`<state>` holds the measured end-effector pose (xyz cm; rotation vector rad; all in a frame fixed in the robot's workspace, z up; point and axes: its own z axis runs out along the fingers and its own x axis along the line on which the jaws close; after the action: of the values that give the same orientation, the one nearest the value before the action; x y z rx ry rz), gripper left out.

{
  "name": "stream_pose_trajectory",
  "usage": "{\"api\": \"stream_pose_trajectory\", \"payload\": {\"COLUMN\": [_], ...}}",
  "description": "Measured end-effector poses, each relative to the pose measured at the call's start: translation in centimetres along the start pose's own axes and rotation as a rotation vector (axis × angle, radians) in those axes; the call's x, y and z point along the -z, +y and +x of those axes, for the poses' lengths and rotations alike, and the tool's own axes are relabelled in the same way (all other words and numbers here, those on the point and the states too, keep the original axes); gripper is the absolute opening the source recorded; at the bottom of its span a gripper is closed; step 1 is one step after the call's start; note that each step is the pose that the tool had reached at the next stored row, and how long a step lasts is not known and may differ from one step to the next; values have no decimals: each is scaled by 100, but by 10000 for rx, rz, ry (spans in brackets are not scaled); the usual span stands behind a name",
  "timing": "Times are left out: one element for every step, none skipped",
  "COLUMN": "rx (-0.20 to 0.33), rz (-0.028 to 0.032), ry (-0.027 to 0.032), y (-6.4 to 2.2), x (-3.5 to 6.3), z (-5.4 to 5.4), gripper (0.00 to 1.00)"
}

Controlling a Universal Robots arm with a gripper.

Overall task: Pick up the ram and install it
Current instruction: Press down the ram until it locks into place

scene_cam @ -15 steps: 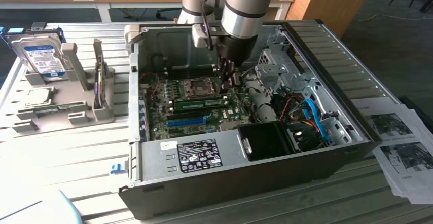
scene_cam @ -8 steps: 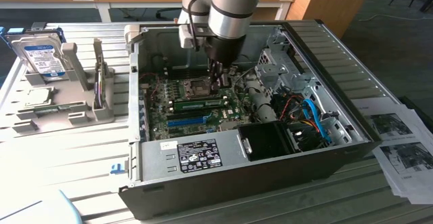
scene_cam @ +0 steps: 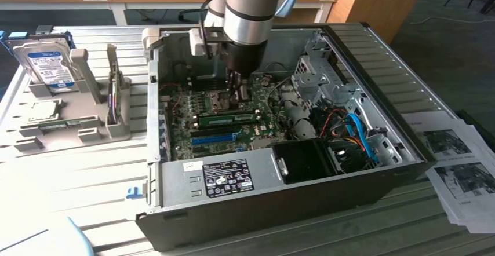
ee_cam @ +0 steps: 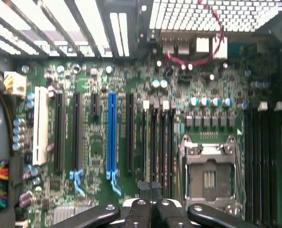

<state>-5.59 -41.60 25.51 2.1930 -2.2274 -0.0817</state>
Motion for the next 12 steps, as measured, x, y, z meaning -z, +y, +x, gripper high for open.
{"api": "stream_pose_trajectory", "payload": {"rx": [0, 0, 0, 1, 0, 0, -1, -1, 0, 0, 0, 0], "rz": [0, 0, 0, 0, 0, 0, 0, 0, 0, 0, 0, 0], "ry": [0, 0, 1, 0, 1, 0, 0, 0, 1, 0, 0, 0], "y": [30, 59, 88, 115, 141, 166, 188, 206, 223, 242, 261, 281], "x": [-1, -3, -4, -6, -7, -8, -9, -10, -11, -12, -13, -14], "z": [0, 1, 1, 2, 2, 3, 3, 3, 4, 4, 4, 4], "gripper": [9, 9, 9, 9, 9, 9, 9, 9, 9, 9, 9, 9]}}
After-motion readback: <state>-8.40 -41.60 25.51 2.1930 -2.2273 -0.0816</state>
